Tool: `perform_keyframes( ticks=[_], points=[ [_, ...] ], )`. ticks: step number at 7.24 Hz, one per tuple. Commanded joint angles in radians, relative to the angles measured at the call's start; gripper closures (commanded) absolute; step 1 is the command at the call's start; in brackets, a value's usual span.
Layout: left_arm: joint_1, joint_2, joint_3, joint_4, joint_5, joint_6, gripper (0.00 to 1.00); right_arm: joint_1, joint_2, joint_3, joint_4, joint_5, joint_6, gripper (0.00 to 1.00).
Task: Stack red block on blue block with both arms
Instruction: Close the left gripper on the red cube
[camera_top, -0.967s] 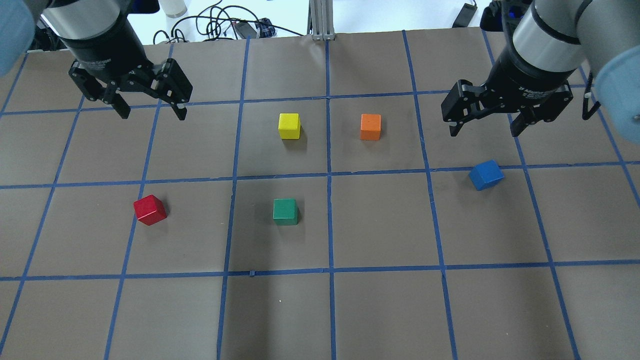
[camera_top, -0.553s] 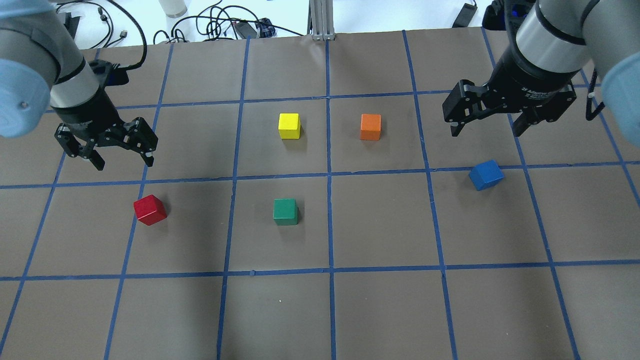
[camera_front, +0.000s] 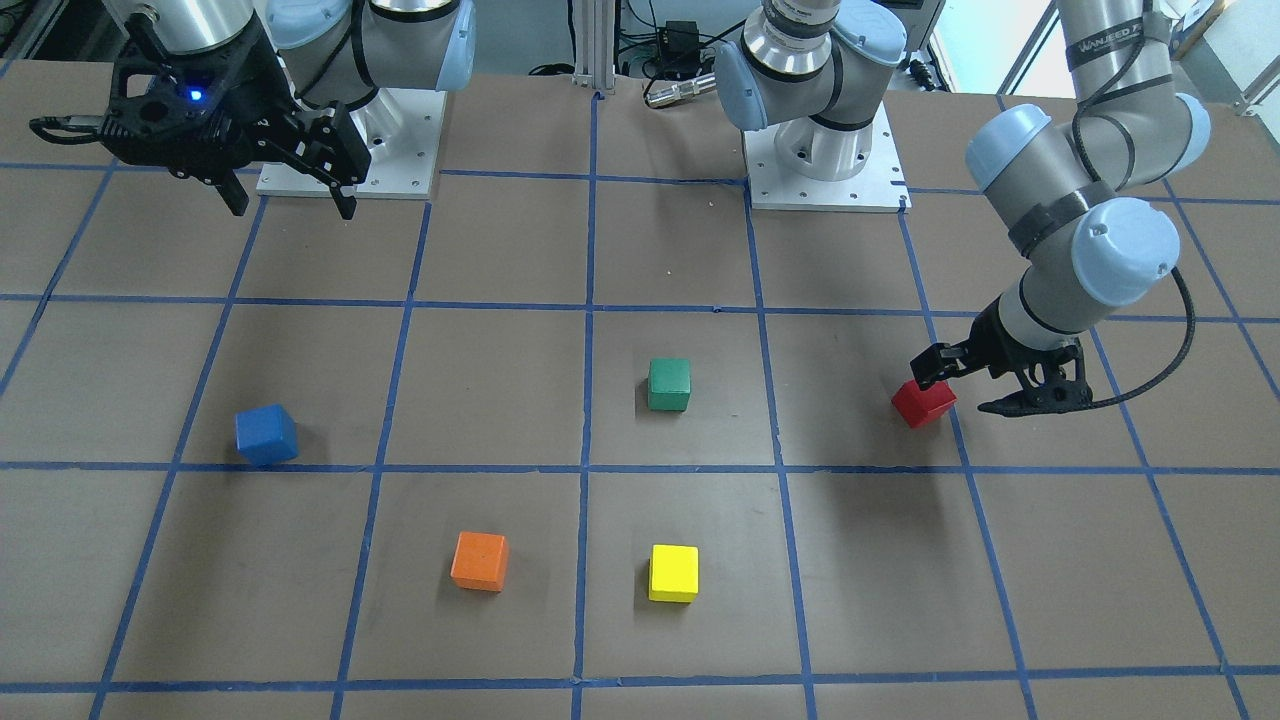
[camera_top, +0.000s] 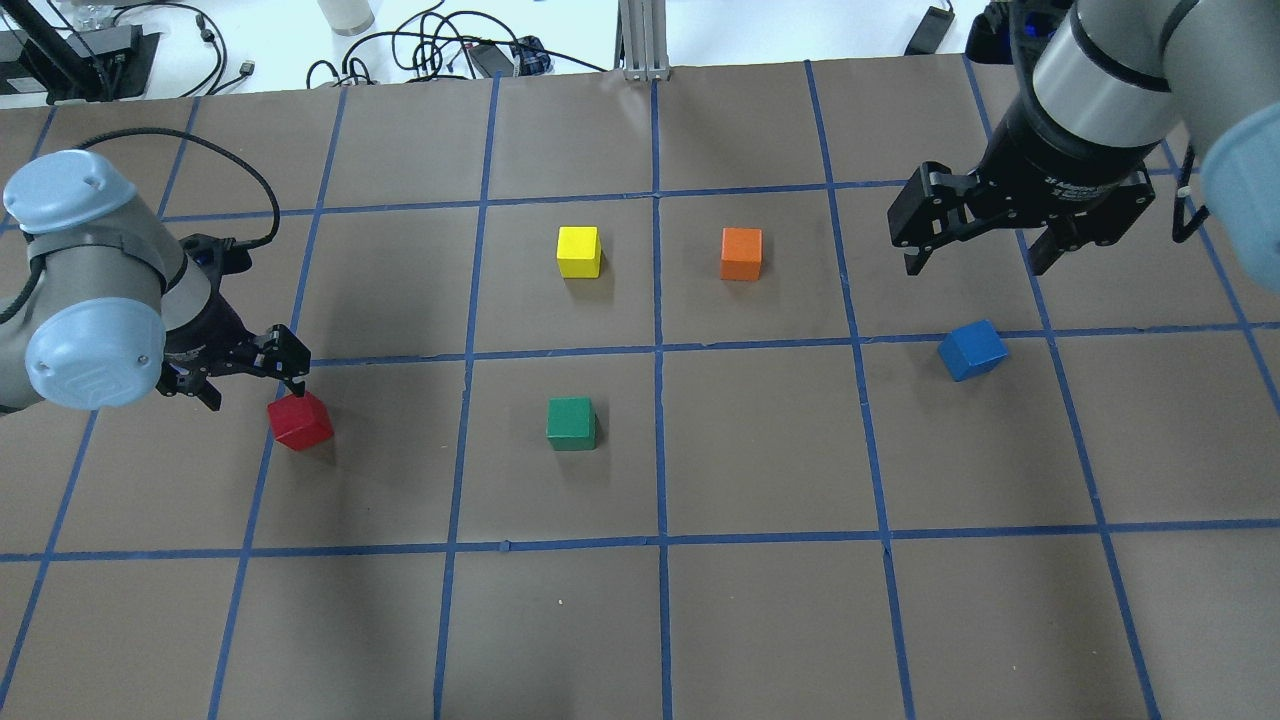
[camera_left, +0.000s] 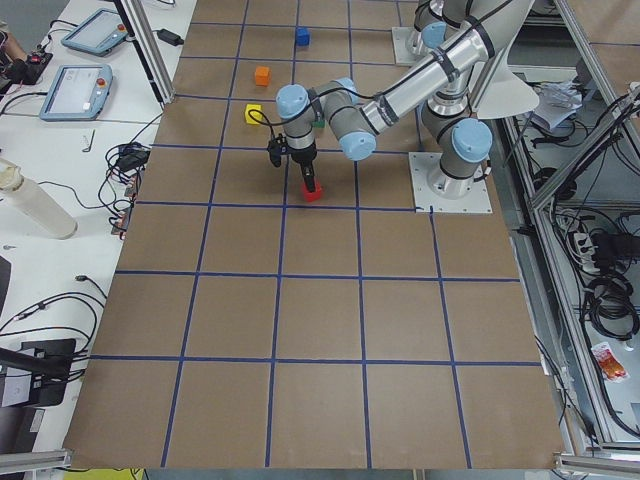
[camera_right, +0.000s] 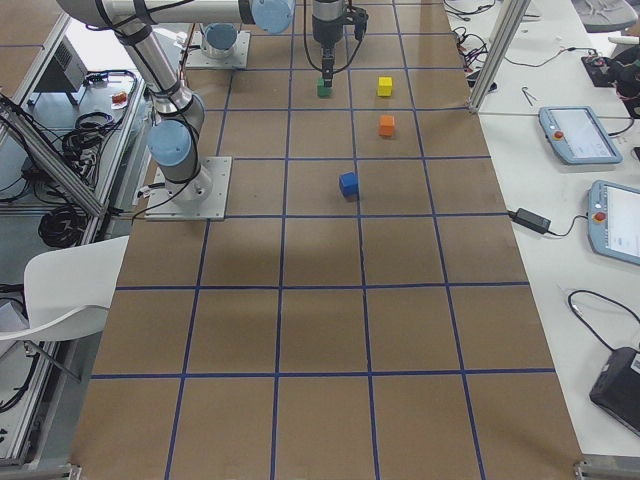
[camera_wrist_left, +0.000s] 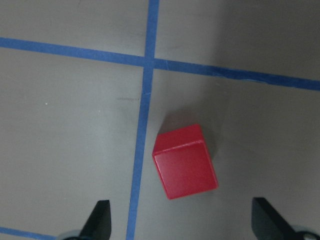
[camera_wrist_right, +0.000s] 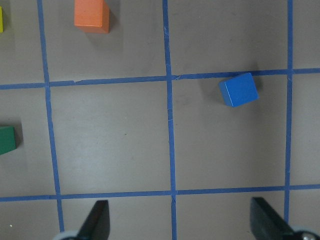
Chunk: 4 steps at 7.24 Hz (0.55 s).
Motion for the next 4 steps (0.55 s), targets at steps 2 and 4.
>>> perform_keyframes(
  ticks=[2, 4],
  points=[
    [-0.014, -0.042, -0.072, 0.128, -0.017, -0.006, 0.00, 0.000, -0.002, 0.000, 0.004, 0.000, -0.001, 0.00],
    [-0.018, -0.051, -0.092, 0.233, -0.016, 0.081, 0.99, 0.000, 0.001, 0.000, 0.007, 0.003, -0.001, 0.00]
  ],
)
